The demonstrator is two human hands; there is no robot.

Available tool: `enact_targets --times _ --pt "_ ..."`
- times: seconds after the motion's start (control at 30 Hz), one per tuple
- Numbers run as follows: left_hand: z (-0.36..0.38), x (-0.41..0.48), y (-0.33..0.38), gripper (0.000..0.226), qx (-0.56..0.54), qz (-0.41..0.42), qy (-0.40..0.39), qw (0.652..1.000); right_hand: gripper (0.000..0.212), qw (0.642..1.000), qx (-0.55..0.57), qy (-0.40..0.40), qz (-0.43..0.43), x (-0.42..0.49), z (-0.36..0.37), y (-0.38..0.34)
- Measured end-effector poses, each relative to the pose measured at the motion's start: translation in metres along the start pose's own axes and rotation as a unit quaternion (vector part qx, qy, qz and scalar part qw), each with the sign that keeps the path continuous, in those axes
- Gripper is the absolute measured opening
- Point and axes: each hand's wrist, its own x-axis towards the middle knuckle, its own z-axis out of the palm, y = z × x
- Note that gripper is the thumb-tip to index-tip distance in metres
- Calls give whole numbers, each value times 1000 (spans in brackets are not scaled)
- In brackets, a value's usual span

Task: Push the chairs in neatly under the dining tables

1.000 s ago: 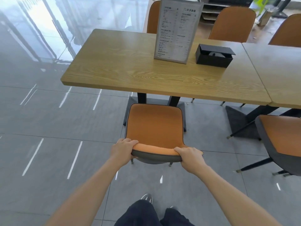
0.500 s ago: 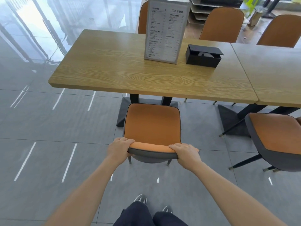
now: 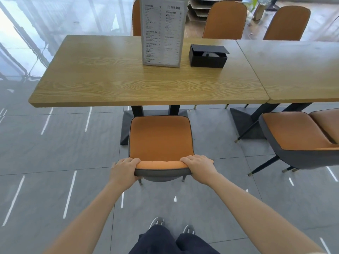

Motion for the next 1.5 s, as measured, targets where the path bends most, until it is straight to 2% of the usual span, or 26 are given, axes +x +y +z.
enact_targets --times 0.07,0.23,0.33,0.47,0.7,1.07,1.23,1.5 --pt "-3 1 1 55 17 0 -19 1000 53 1000 12 -5 17 -2 -1 0" --pt "-10 1 21 82 55 24 -68 996 81 995 48 -27 78 -14 -7 4" --pt "-16 3 54 82 53 65 -72 994 80 989 83 -36 120 -30 -10 15" --pt "-23 14 115 77 68 128 -50 988 75 978 127 -4 163 -66 -18 41" --pt "-11 31 270 72 77 258 -3 963 76 945 174 111 255 -182 -24 128" --pt "30 37 518 71 70 392 -3 917 79 868 205 221 395 -345 -11 275" --pt "44 67 614 71 83 420 4 904 80 851 203 227 429 -377 -4 356" --pt "75 136 784 79 56 415 -20 908 84 852 194 201 444 -410 -22 520"
